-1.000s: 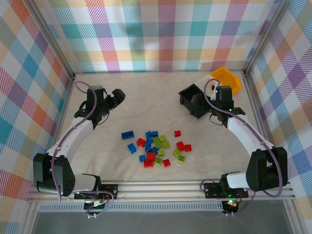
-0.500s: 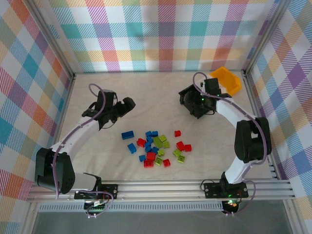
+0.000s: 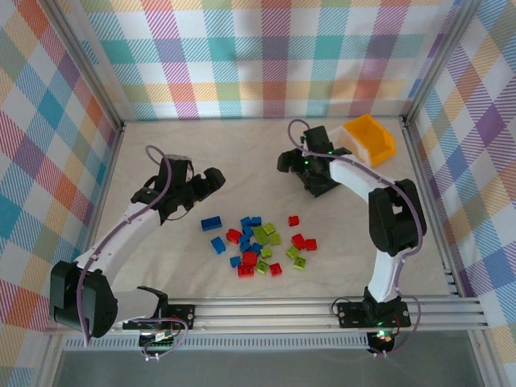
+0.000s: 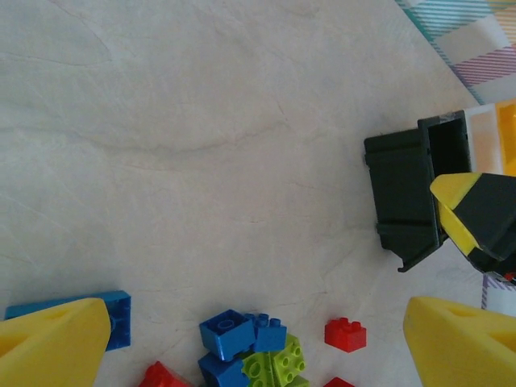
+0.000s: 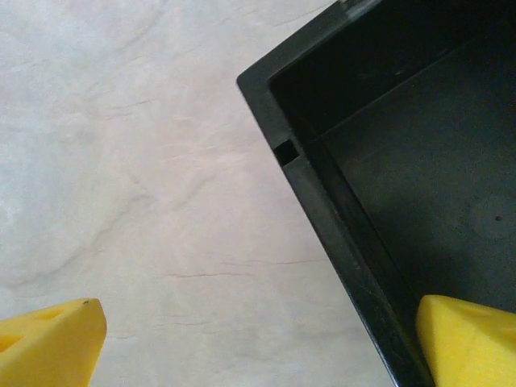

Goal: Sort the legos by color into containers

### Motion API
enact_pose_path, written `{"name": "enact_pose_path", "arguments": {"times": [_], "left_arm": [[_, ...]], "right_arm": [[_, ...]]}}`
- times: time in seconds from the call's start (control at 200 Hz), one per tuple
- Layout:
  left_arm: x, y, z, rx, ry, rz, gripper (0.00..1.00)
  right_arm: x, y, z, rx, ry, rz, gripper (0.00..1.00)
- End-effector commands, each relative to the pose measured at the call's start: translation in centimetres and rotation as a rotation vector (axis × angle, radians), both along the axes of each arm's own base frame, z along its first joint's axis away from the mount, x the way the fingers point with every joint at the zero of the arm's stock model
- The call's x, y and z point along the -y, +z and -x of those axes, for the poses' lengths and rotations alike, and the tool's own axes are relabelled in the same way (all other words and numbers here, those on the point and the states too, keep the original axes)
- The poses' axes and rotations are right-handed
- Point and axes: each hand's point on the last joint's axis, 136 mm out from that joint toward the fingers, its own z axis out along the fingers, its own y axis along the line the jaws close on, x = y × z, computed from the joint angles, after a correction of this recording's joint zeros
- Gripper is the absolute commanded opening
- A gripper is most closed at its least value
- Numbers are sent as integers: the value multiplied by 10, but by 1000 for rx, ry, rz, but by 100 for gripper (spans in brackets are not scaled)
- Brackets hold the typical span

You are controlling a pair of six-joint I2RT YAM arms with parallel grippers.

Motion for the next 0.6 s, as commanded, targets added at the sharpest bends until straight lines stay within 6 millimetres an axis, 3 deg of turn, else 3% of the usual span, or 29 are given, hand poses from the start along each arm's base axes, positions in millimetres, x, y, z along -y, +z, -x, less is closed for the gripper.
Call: {"name": "enact_pose_path", "arguments": {"times": [0.0, 0.195, 0.37, 0.47, 0.595], "left_arm": [[-7, -10, 13, -45, 20, -27, 94], [-17, -7, 18, -50, 55, -40, 94], [-30, 1, 21, -37, 92, -34, 94], [-35, 5, 22, -29, 105, -26, 94], [-35, 10, 21, -26, 102, -19, 94]], "right_arm": [[-40, 5, 11, -20, 18, -67, 98], [-104, 21, 22, 19, 96, -125, 99], [-143, 35, 23, 37, 133, -194, 99], [-146, 48, 18, 60, 115, -200, 100], [-125, 71, 14, 110, 47, -167, 100]]}}
